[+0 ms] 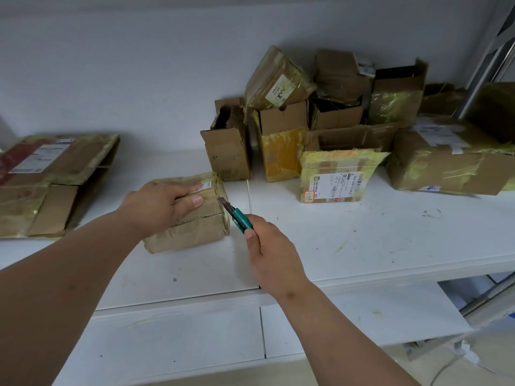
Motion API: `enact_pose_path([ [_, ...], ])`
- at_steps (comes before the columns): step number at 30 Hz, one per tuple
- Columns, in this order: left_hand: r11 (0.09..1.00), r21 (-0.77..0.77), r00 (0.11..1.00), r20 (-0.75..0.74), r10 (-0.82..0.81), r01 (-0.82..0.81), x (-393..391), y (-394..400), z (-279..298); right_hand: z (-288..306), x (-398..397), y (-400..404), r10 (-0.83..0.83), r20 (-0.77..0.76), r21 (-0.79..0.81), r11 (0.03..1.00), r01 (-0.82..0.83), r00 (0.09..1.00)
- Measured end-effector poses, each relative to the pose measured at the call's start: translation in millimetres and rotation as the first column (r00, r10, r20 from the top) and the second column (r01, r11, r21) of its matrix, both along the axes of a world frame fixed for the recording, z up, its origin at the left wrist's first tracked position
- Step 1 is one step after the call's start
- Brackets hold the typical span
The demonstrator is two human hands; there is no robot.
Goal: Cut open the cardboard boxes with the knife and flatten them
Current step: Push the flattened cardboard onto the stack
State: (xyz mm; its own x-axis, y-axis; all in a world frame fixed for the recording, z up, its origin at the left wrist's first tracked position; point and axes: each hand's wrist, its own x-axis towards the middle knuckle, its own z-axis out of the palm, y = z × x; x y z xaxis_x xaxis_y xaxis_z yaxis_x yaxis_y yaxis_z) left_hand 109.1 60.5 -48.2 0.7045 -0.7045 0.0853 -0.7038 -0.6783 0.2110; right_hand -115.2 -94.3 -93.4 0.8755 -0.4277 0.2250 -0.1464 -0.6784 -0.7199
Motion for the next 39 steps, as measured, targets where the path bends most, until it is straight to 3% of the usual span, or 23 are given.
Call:
enact_pose_path([
  [16, 1.0, -0.002, 0.999, -0.035, 0.012, -0.012, -4.5, -1.5, 8.3, 0.1, 8.2, 4.6, -0.048, -0.028, -0.075, 0.996, 0.045, 0.998],
  [39, 0.999, 0.041, 1.0, -0.013, -0.001, 0.001, -16.0, -0.8, 3.7, -0.5, -26.5, 6.4, -0.101, -0.238, -0.229, 0.972, 0.046, 0.966],
])
